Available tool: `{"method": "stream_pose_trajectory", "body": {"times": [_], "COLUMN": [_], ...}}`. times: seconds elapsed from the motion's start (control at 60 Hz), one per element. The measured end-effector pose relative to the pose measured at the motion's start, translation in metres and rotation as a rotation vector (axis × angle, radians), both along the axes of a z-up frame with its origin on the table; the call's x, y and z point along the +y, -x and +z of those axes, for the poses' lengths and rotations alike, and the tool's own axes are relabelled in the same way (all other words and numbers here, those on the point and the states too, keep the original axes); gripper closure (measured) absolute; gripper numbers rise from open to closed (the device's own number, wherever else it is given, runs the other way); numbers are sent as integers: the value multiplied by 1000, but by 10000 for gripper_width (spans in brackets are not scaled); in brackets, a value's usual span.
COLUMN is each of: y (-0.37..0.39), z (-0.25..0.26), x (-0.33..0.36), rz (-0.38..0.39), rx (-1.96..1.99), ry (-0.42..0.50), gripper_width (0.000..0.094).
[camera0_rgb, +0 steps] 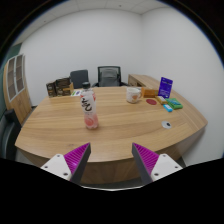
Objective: Pour water
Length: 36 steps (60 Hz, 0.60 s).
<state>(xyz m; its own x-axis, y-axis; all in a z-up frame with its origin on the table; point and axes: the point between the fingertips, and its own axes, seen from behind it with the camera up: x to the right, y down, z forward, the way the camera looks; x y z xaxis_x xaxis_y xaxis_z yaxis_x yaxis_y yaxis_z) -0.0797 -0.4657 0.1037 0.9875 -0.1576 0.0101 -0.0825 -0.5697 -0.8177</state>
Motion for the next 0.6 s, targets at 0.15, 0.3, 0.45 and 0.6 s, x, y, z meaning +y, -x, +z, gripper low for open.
{"method": "stream_pose_trajectory", "body": {"times": [0.15,0.3,0.45,0.6], "y": [47,70,67,58], "z": [-10,-18,-26,-36], "x": [71,139,200,241], "rz": [73,102,108,105], "rx": [13,19,-29,-65], "ry": [-88,-170,-230,-254], "gripper_width": [81,78,93,244]}}
